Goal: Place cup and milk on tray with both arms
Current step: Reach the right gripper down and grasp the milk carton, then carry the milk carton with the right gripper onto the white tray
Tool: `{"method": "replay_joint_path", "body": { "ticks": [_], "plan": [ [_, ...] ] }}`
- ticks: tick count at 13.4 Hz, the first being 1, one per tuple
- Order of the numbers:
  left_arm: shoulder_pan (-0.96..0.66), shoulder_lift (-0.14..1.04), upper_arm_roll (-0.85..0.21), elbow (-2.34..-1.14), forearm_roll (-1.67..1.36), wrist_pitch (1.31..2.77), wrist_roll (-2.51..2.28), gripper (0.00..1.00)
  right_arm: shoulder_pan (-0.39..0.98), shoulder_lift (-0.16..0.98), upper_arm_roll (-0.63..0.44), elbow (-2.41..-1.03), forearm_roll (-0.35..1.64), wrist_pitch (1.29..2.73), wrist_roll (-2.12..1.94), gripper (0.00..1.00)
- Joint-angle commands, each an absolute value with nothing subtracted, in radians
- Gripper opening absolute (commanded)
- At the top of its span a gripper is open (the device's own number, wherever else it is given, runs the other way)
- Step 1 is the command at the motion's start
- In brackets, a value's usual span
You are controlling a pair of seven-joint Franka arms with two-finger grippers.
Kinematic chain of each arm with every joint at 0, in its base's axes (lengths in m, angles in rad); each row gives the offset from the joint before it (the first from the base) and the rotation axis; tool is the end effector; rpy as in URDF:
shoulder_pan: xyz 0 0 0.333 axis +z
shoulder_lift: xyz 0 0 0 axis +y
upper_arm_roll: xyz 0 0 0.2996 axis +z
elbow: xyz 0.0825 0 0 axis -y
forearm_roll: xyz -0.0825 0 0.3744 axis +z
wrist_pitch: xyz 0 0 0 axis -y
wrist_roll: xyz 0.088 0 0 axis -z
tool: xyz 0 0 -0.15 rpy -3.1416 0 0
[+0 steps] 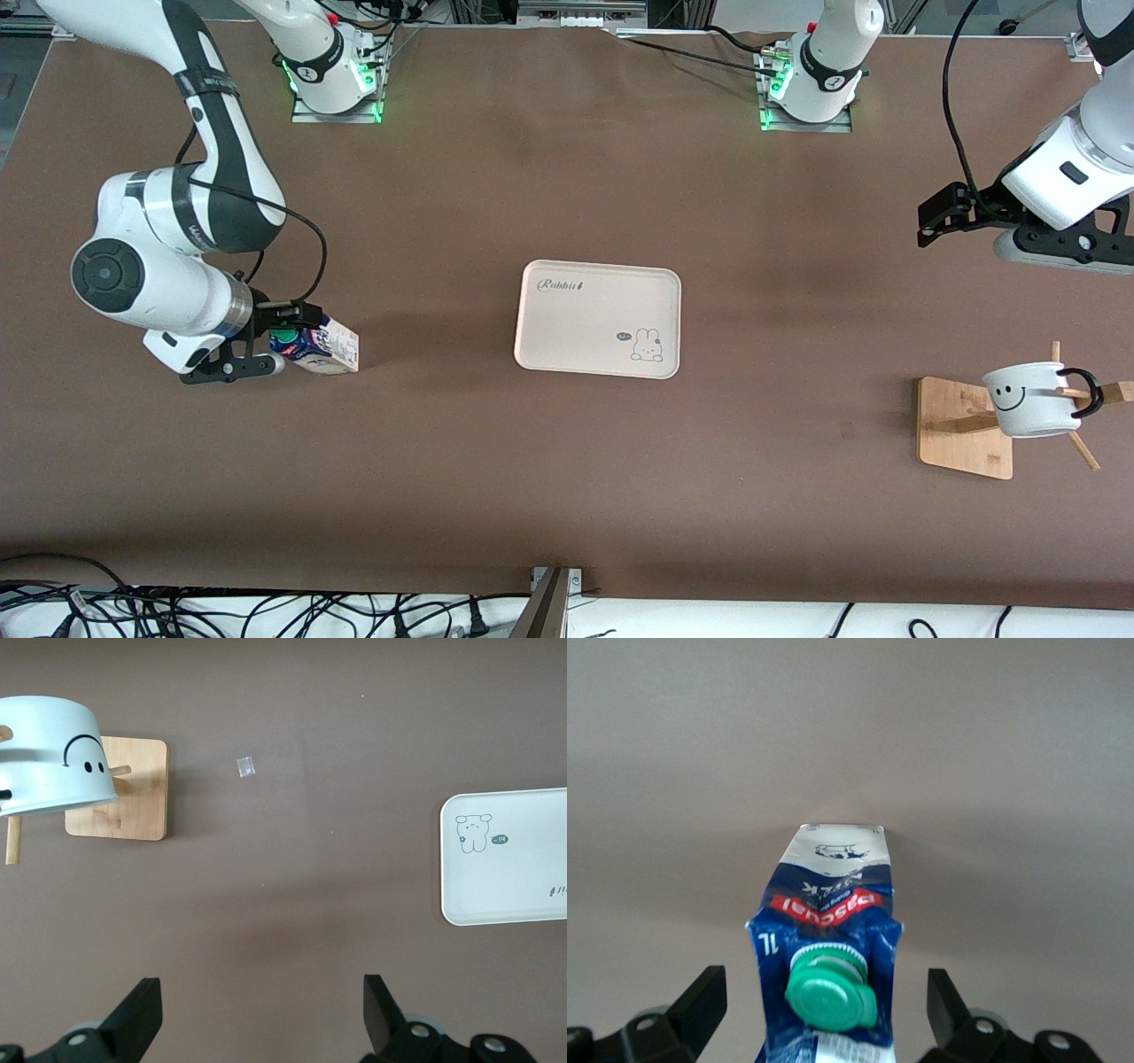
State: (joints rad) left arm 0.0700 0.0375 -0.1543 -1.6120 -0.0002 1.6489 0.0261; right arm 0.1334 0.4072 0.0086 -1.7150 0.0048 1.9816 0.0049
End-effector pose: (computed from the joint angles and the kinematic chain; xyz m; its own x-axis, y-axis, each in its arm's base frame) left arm 0.5593 -0.0461 0.5323 0.9939 -0.1101 0.0000 -0.1101 -0.9939 0.0060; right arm 0.6164 0.0883 0.2887 0.9811 0.1332 -0.1402 0.1335 -0.9910 -0.0068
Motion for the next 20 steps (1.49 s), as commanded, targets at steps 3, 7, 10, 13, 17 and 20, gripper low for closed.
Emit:
{"method": "replay_joint_path", "body": {
  "ticks": [3, 7, 10, 13, 17, 20],
  "plan": [
    [0.081, 0.055, -0.153, -1.574, 0.006, 1.594, 0.043, 1.00, 0.133, 0.393, 0.008, -1.793, 0.020, 2.046, 0.018, 0.73],
    [0.084, 0.055, -0.153, -1.574, 0.006, 1.592, 0.044, 1.00, 0.140, 0.388, 0.011, -1.769, 0.023, 2.036, 0.020, 0.52],
    [0.084, 0.055, -0.149, -1.574, 0.006, 1.586, 0.044, 1.00, 0.181, 0.385, 0.015, -1.737, 0.025, 2.025, 0.063, 0.48],
    [0.086, 0.055, -0.144, -1.574, 0.005, 1.585, 0.043, 1.00, 0.239, 0.387, 0.015, -1.686, 0.025, 1.968, 0.156, 0.45],
    [0.084, 0.055, -0.150, -1.574, 0.005, 1.585, 0.037, 1.00, 0.354, 0.423, 0.015, -1.559, 0.141, 1.902, 0.335, 0.45],
    [0.084, 0.055, -0.149, -1.572, 0.005, 1.585, 0.034, 1.00, 0.501, 0.459, 0.015, -1.514, 0.172, 1.916, 0.466, 0.45]
  ]
}}
